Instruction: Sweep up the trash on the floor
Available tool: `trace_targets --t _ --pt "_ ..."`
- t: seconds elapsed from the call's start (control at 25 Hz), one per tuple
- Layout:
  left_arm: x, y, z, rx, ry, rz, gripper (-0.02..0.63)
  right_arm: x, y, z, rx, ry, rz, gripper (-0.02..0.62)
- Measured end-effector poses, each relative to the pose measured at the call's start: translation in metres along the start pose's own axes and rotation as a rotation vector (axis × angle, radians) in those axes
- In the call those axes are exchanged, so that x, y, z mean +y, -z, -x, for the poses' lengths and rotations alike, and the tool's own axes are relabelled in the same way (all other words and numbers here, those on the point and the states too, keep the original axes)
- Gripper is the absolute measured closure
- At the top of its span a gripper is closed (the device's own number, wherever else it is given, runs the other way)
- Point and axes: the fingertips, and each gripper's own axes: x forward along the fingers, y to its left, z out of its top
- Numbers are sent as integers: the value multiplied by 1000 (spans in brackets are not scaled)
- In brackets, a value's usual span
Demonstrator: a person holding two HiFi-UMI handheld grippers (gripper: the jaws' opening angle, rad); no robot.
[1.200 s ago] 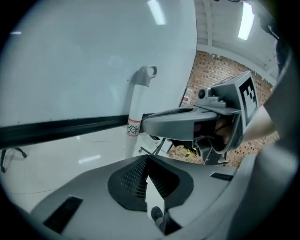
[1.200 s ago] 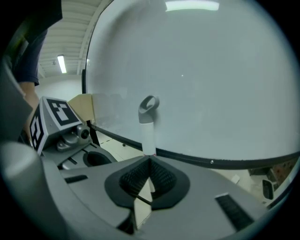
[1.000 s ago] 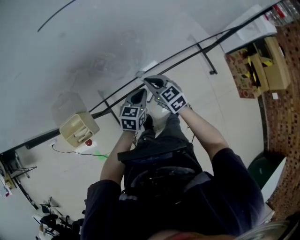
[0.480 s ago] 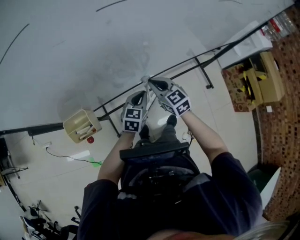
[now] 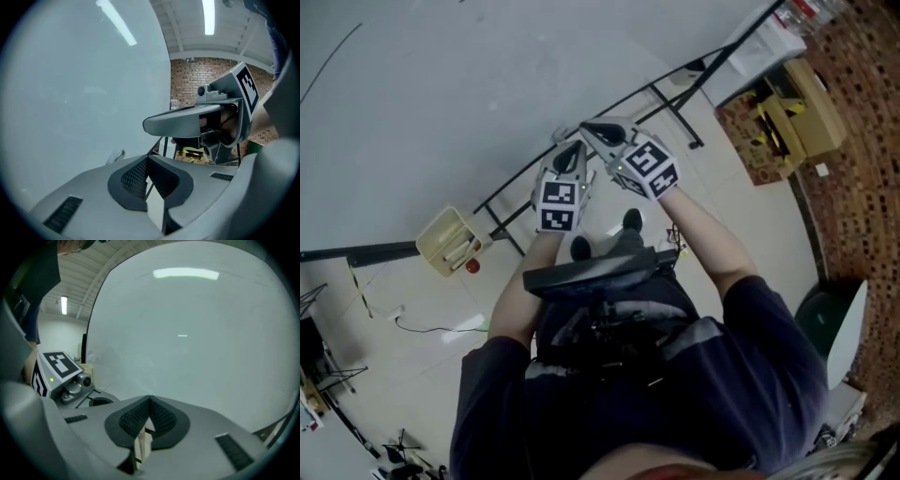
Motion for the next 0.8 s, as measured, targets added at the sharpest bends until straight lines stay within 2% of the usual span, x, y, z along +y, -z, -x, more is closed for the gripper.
trace_targets --t 0.2,0.32,0.4,0.48,0.56,0.68,0.8 --pt "-22 -33 -1 -67 61 -57 606 -3 -25 40 -60 83 13 584" --pt "-42 -50 -6 -83 109 -48 606 -5 -31 74 -92 131 -20 583" --pt "-63 -63 -7 -95 149 -55 606 -2 -35 100 -119 107 -85 584" --pt "-89 -75 -8 -101 202 -106 606 1 -46 125 -163 84 -138 584" --pt "-115 -84 -9 -101 235 -159 606 -3 -55 150 -193 113 -120 584" --pt "-145 -90 -11 -109 241 -170 606 -5 -55 190 -228 146 -86 584" --pt "-181 -94 -4 -136 224 -186 606 5 -38 240 -271 143 -100 584"
